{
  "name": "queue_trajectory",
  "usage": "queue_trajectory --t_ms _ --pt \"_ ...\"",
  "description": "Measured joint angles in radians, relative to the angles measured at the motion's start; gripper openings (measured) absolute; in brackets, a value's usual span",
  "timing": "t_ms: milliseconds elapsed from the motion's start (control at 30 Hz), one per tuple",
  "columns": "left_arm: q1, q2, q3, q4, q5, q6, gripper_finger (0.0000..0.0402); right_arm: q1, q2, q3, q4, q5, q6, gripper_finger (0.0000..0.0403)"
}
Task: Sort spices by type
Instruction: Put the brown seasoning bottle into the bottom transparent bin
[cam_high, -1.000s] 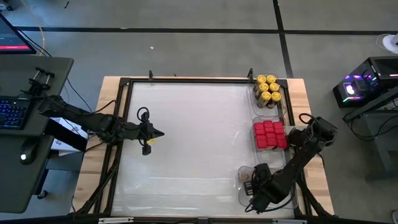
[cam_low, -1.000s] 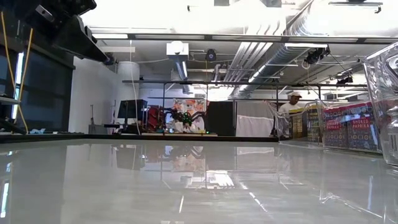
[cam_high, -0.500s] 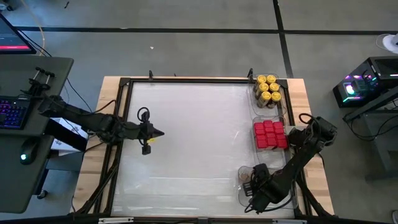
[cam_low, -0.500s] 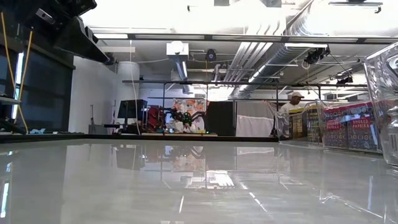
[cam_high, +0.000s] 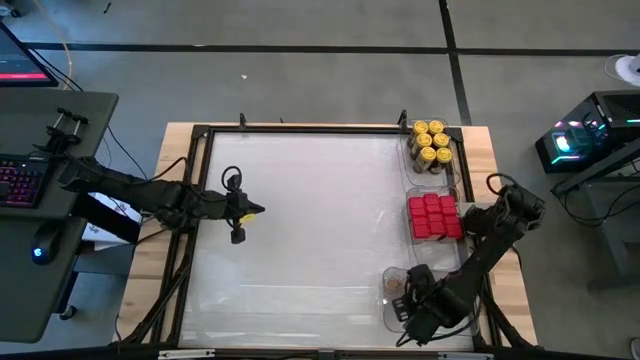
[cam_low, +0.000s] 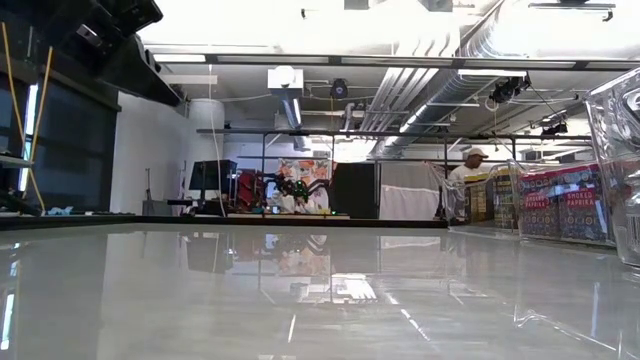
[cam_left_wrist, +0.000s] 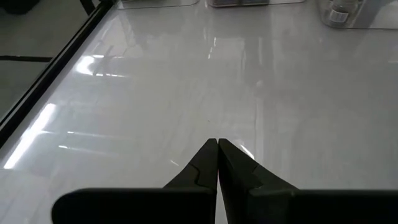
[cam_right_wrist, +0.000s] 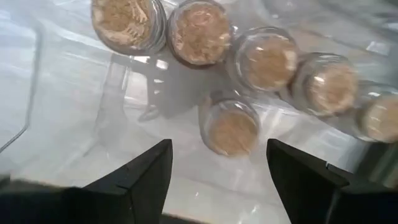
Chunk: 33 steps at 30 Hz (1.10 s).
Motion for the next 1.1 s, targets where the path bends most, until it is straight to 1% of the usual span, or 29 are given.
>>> queue_trajectory --t_ms 100,167,233,267,333,400,467,500,600,667,767,933,1100 --pt "0.009 0.000 0.000 -0.001 0.002 0.000 0.0000 0.015 -0.028 0.057 -0.060 0.014 0.004 0.0256" --pt "0.014 0.000 0.000 0.000 0.013 0.000 0.0000 0.028 -0.045 0.095 -0.077 0.065 0.006 0.0255" --pt "0.020 0.000 0.000 -0.001 0.024 0.000 0.0000 0.038 -0.065 0.114 -0.059 0.110 0.009 0.0244" --pt "0.022 0.000 0.000 -0.001 0.026 0.000 0.0000 0.039 -0.074 0.116 -0.051 0.113 0.016 0.0232" --pt "0.028 0.000 0.000 0.000 0.027 0.001 0.0000 0.039 -0.080 0.113 -0.046 0.093 0.032 0.0189" --pt "0.033 0.000 0.000 0.000 0.027 0.009 0.0000 0.041 -0.078 0.089 -0.033 0.059 0.046 0.0122" --pt "0.038 0.000 0.000 0.000 0.029 0.017 0.0000 0.040 -0.077 0.052 -0.004 0.031 0.064 0.0043" --pt "0.040 0.000 0.000 0.000 0.031 0.017 0.0000 0.035 -0.077 0.033 0.023 0.022 0.056 0.0022" --pt "0.042 0.000 0.000 0.000 0.036 0.017 0.0000 0.022 -0.077 -0.029 0.097 0.004 0.057 0.0021" --pt "0.042 0.000 0.000 0.000 0.037 0.018 0.0000 0.013 -0.076 -0.066 0.137 0.004 0.060 0.0009" --pt "0.042 0.000 0.000 0.000 0.037 0.019 0.0000 -0.001 -0.076 -0.100 0.152 -0.001 0.053 0.0005" --pt "0.042 0.000 0.000 0.000 0.055 0.016 0.0000 -0.012 -0.076 -0.105 0.140 -0.003 0.017 0.0003" --pt "0.042 0.000 0.000 0.000 0.057 0.008 0.0000 -0.011 -0.076 -0.105 0.131 -0.008 0.018 0.0001"
